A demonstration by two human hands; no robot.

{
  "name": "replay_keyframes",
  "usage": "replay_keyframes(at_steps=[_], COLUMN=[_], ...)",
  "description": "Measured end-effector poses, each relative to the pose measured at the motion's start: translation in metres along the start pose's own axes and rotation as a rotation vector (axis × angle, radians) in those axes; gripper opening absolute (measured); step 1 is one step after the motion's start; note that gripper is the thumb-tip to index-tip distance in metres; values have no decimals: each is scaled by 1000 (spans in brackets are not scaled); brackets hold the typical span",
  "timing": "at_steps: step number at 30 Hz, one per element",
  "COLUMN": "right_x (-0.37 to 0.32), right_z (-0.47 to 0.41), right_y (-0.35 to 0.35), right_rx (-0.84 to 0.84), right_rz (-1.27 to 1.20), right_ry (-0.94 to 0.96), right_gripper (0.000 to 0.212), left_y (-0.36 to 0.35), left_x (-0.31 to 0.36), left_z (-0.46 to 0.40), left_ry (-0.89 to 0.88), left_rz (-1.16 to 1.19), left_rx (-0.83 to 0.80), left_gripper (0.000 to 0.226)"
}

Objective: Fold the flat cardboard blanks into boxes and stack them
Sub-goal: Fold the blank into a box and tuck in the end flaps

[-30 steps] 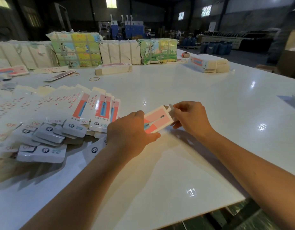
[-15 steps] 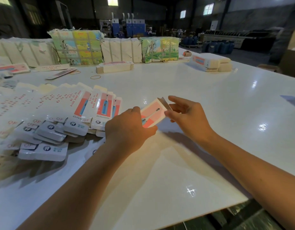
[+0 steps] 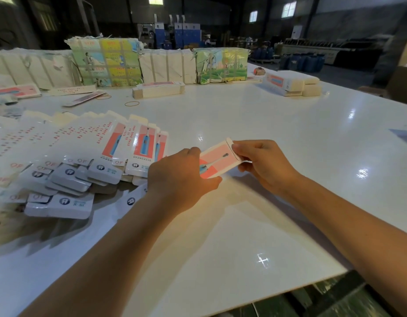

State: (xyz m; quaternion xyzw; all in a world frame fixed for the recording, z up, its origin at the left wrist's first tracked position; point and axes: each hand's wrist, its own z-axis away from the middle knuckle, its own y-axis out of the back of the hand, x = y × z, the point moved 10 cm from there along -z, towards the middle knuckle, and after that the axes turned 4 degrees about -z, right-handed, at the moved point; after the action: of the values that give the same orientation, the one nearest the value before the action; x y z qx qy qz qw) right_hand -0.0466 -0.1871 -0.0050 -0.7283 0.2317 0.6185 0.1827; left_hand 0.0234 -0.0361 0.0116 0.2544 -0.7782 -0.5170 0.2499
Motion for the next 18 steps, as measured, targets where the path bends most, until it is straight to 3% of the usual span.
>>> replay_keyframes(at_steps=[8,11,18], right_x=[-2,-11,-26], right_z=[0,6,14], right_y=[4,1,-9], right_rx=[14,20,48], right_rz=[27,133,436], right_ry=[32,98,260], right_gripper=[24,32,26], left_y=[2,3,5], left_x=[2,3,1], left_z=[0,1,1], left_ry=[-20,-27,-9], left_rz=[-7,-14,-13], left_rx=[2,10,44], left_gripper=[57,57,55])
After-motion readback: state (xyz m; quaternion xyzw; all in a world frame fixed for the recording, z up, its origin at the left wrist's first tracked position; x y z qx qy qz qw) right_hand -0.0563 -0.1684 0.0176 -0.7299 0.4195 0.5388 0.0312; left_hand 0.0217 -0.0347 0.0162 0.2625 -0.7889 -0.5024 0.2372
